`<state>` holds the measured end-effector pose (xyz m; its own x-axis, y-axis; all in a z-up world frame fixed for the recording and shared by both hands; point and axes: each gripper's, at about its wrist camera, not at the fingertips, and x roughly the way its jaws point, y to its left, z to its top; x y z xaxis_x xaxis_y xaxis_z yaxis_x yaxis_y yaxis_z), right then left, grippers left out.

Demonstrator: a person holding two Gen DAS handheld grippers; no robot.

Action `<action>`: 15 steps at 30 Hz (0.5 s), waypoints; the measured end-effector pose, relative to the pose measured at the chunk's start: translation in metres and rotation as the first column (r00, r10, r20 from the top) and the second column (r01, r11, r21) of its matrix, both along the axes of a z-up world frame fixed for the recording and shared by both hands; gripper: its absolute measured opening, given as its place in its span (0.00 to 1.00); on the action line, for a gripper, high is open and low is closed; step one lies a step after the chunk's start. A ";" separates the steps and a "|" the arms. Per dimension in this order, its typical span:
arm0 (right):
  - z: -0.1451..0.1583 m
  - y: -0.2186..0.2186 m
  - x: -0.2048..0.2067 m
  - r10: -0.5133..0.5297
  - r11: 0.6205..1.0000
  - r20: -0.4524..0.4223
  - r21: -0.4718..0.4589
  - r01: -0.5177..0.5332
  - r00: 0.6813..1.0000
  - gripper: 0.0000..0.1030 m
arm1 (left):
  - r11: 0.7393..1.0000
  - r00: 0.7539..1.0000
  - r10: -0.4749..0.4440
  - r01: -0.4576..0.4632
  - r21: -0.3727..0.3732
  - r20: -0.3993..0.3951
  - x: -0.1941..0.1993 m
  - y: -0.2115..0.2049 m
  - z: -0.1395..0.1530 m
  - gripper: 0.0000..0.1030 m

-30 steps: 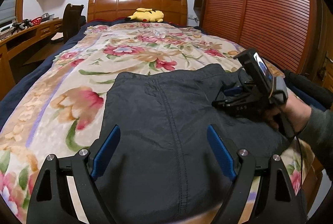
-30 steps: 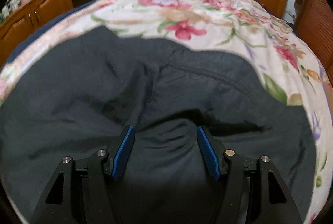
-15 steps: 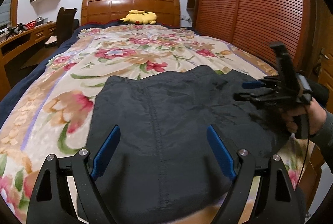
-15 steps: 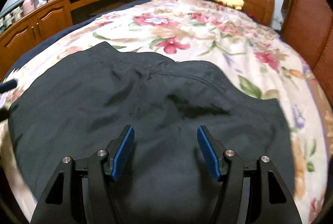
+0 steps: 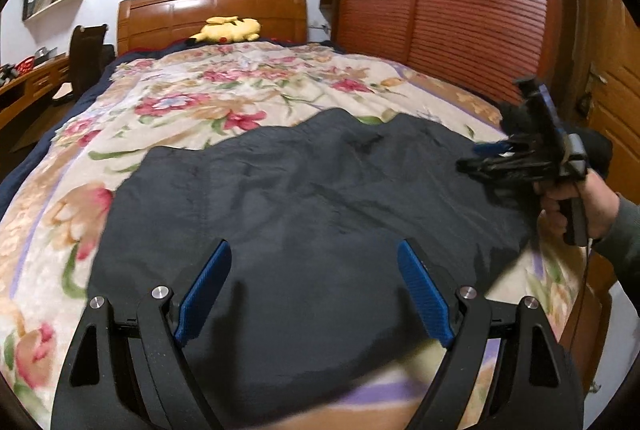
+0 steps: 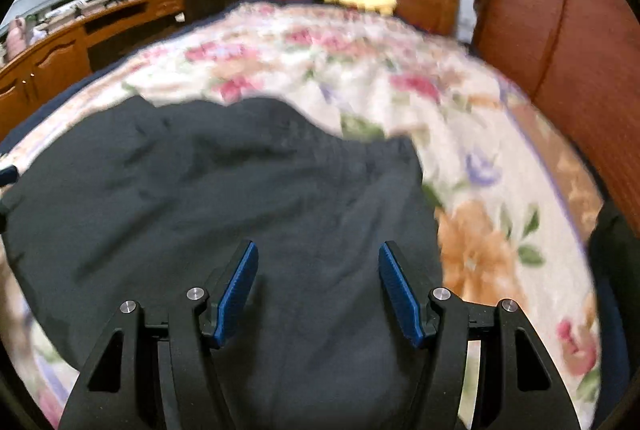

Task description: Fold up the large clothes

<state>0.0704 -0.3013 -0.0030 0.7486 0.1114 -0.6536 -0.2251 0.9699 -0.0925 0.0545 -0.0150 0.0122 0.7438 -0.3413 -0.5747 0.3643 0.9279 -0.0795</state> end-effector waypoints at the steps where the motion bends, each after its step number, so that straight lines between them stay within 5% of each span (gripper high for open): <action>1: -0.014 0.001 0.005 0.008 1.000 -0.023 0.000 -0.008 1.000 0.63 | 1.000 1.000 -0.005 0.005 0.000 -0.002 -0.001 -0.003 -0.001 0.83; 5: -0.030 -0.013 0.015 0.037 0.989 -0.061 0.146 -0.028 0.997 0.63 | 0.999 0.999 -0.031 0.031 0.014 -0.011 -0.003 -0.016 -0.005 0.83; 15: -0.019 0.008 -0.020 -0.001 0.998 0.015 0.057 0.000 1.000 0.63 | 0.997 0.997 -0.061 0.063 0.044 -0.049 0.000 -0.032 -0.016 0.83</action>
<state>0.0507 -0.2934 -0.0218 0.7582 0.1482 -0.6350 -0.2239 0.9738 -0.0400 0.0549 -0.0473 -0.0040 0.6932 -0.3588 -0.6250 0.4181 0.9066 -0.0568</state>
